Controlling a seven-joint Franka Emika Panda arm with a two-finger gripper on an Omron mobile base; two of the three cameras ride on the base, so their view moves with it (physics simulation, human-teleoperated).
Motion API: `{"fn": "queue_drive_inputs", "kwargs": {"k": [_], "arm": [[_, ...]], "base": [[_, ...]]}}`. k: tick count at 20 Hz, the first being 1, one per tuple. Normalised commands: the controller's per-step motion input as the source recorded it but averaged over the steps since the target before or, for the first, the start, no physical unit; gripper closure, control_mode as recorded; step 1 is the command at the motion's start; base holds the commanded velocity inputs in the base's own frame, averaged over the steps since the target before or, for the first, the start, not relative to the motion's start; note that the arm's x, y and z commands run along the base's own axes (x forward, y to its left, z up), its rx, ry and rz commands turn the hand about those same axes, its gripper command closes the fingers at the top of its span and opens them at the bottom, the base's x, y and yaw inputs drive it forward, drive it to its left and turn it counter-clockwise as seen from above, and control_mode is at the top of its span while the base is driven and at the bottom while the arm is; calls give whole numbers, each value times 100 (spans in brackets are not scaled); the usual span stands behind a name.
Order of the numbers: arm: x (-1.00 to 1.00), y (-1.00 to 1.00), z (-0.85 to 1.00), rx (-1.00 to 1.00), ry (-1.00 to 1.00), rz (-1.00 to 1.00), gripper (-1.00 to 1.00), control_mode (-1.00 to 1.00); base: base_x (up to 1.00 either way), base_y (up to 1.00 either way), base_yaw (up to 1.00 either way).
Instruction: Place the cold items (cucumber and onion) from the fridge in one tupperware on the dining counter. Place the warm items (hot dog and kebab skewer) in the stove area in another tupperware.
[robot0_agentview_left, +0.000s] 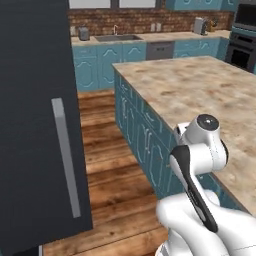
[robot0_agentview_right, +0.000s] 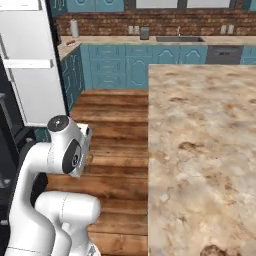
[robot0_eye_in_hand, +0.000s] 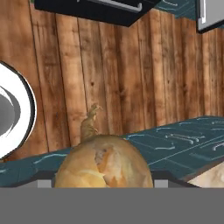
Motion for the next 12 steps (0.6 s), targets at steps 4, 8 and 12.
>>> {"fn": "queue_drive_inputs", "kwargs": {"k": [4, 8, 12], "arm": [[0, 0, 0, 0, 0, 0, 100, 100], [0, 0, 0, 0, 0, 0, 100, 100], [0, 0, 0, 0, 0, 0, 100, 100]], "base": [[-100, -29, 0], [-100, -29, 0], [-100, -20, 0]]}}
